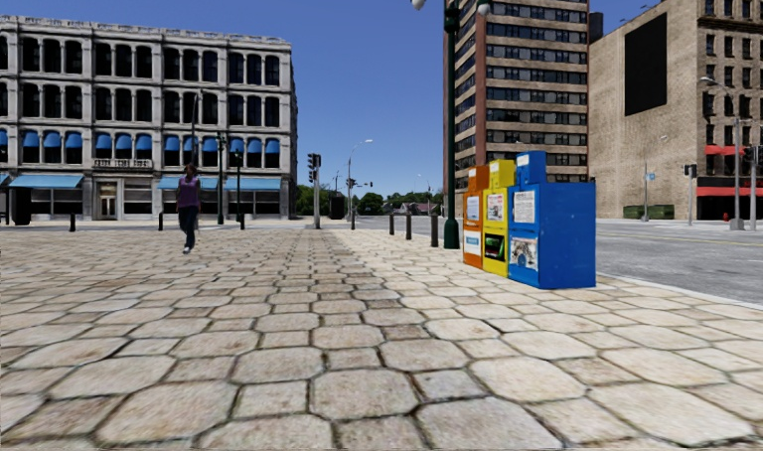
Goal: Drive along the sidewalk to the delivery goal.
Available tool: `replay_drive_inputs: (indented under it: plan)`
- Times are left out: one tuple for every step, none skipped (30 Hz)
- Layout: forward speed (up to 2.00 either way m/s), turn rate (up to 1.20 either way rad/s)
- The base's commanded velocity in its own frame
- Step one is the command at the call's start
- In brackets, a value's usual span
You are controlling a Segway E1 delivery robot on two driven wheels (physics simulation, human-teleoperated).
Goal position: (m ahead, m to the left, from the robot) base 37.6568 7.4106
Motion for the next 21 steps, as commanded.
replay_drive_inputs:
  plan:
    - [2.00, 0.00]
    - [2.00, 0.05]
    - [2.00, 0.05]
    - [2.00, 0.12]
    - [2.00, 0.16]
    - [2.00, 0.20]
    - [2.00, 0.22]
    - [2.00, 0.22]
    - [2.00, 0.29]
    - [2.00, 0.31]
    - [2.00, 0.32]
    - [2.00, 0.32]
    - [2.00, 0.32]
    - [2.00, 0.32]
    - [2.00, 0.30]
    - [2.00, 0.29]
    - [2.00, 0.29]
    - [2.00, 0.29]
    - [2.00, 0.29]
    - [2.00, 0.29]
    - [2.00, 0.29]
